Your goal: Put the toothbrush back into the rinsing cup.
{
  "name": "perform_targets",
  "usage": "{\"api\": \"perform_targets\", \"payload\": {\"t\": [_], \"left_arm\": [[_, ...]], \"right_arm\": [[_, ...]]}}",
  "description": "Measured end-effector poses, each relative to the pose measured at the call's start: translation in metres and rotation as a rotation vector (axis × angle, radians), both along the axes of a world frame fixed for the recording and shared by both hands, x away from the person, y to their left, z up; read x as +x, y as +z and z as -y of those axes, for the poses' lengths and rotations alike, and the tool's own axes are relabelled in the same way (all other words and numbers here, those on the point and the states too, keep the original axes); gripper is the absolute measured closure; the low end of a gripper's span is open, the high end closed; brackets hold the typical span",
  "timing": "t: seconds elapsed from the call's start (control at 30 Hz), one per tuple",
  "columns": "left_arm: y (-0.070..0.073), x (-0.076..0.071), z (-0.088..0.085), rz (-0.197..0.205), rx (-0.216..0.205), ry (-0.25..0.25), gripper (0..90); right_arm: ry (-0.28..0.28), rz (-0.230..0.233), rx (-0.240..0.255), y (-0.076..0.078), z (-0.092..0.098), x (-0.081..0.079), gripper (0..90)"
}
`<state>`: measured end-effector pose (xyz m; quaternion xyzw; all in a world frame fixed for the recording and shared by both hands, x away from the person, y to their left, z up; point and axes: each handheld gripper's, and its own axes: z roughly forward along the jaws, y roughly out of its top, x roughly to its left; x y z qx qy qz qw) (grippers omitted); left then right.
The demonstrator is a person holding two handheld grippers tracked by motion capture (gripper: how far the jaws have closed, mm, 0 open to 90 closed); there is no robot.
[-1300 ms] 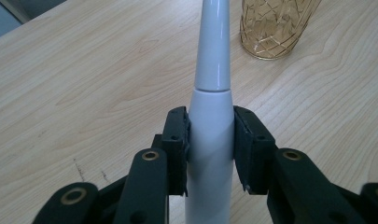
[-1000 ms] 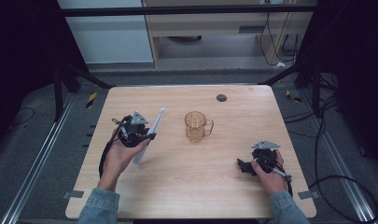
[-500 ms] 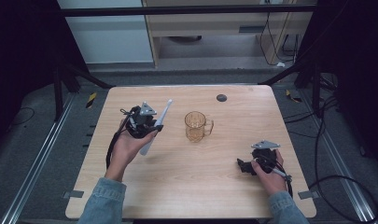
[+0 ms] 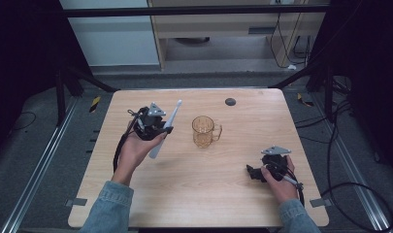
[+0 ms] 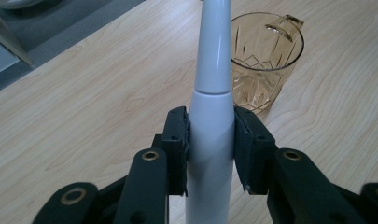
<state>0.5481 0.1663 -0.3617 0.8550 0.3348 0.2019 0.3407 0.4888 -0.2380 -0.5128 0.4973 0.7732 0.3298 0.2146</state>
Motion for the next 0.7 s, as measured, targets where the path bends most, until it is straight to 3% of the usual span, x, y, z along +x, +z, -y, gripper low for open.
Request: {"api": "perform_targets", "payload": {"t": [0.7], "left_arm": [[0.011,0.004,0.020,0.015,-0.001,-0.025,67.4]], "right_arm": [[-0.004,0.000,-0.001,0.000,0.000,0.000,0.3]]}}
